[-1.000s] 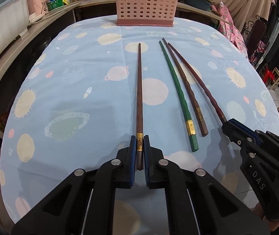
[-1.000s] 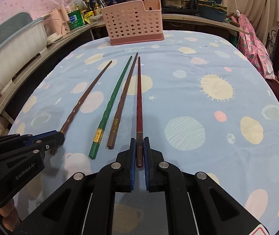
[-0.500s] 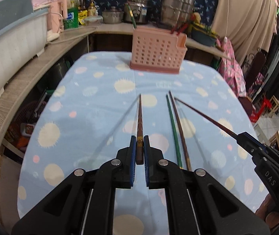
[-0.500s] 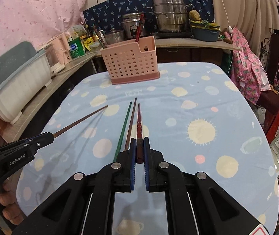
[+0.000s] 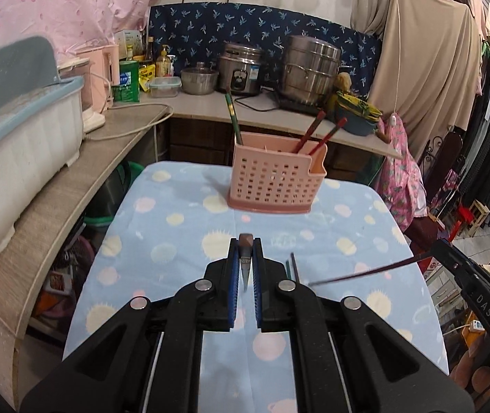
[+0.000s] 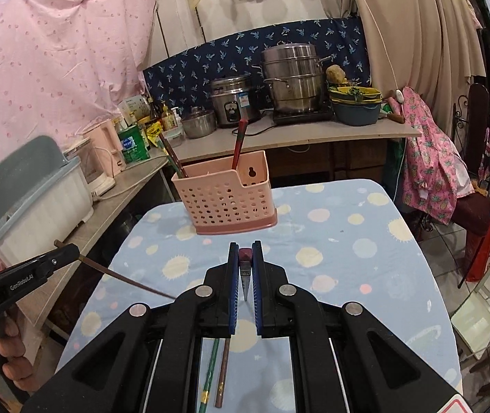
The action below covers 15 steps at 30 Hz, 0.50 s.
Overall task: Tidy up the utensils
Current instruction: 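Lift both chopsticks and carry them over the pink holder with both tools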
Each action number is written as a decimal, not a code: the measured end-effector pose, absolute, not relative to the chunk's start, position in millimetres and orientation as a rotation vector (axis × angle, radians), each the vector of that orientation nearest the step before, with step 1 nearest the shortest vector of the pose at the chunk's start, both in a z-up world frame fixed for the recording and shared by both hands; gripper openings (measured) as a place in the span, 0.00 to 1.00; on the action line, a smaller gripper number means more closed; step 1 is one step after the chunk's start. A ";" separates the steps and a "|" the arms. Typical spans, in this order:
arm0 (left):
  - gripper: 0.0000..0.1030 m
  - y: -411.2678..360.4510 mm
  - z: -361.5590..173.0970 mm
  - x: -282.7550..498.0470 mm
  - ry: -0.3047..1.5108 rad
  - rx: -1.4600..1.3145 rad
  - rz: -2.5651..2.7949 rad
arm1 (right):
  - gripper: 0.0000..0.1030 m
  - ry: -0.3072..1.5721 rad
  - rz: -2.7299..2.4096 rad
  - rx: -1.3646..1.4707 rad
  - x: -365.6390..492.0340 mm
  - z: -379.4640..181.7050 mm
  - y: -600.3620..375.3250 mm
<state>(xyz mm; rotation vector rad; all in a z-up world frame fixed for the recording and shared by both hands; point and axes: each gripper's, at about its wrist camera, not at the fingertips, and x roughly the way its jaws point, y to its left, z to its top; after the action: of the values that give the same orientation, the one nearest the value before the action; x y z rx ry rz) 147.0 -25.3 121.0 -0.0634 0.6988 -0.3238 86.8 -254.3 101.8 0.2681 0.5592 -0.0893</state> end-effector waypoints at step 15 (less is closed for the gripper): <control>0.07 -42.0 200.8 234.7 0.577 -0.138 -0.326 | 0.07 0.394 -0.046 0.357 167.2 174.5 -280.1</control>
<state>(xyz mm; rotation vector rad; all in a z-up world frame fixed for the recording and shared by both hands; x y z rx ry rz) 234.7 -42.0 200.8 -0.1376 0.5771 -0.3264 167.2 -280.1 174.5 0.3569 0.3944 -0.0464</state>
